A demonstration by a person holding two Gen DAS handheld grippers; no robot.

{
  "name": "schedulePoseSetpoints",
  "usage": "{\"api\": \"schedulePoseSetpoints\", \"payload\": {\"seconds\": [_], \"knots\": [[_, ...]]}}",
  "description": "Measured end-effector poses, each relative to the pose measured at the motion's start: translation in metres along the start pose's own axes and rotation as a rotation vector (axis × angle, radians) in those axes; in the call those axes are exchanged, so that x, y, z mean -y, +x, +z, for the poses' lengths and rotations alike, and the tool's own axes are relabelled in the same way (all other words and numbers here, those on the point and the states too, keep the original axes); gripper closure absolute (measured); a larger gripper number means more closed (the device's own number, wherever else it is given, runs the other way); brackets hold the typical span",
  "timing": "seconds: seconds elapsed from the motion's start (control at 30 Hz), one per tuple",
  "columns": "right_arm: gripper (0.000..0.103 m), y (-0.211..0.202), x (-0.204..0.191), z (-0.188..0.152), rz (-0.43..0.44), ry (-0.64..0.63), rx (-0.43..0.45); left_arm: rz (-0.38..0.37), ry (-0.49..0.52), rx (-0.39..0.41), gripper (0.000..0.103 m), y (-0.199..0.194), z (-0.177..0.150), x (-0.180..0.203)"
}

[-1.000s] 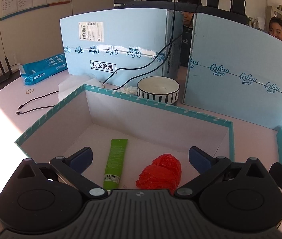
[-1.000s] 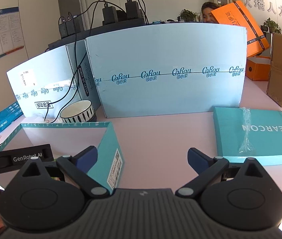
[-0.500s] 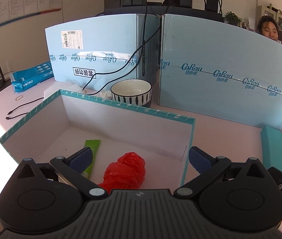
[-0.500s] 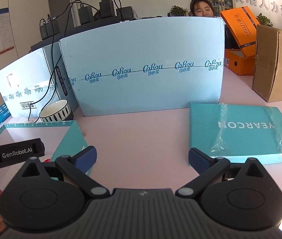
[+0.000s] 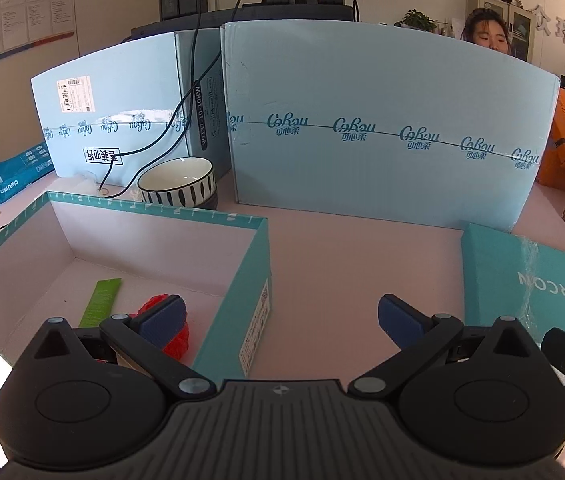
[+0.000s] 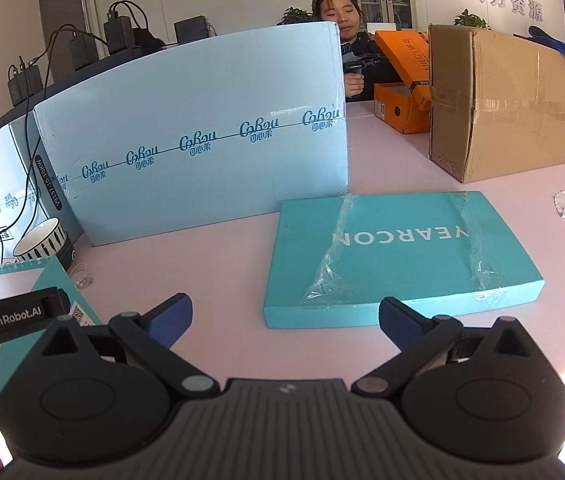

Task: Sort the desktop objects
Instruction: 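Withdraw both grippers up and away from the white box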

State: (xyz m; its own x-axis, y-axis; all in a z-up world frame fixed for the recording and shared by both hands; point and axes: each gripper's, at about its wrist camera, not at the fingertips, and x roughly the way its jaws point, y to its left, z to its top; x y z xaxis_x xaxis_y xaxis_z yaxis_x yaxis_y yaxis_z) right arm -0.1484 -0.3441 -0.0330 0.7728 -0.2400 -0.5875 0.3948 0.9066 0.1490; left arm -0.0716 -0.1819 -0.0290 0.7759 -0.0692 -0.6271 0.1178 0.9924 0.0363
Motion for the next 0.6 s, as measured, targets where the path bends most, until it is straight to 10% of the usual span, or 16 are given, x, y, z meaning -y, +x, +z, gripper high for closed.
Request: {"api": "schedulePoseSetpoints", "payload": {"seconds": [0.6], "knots": [[0.001,0.001,0.072,-0.004,-0.171,0.119,-0.003,-0.089,0.118,-0.056,0.000,0.007,-0.011,0.051]]}}
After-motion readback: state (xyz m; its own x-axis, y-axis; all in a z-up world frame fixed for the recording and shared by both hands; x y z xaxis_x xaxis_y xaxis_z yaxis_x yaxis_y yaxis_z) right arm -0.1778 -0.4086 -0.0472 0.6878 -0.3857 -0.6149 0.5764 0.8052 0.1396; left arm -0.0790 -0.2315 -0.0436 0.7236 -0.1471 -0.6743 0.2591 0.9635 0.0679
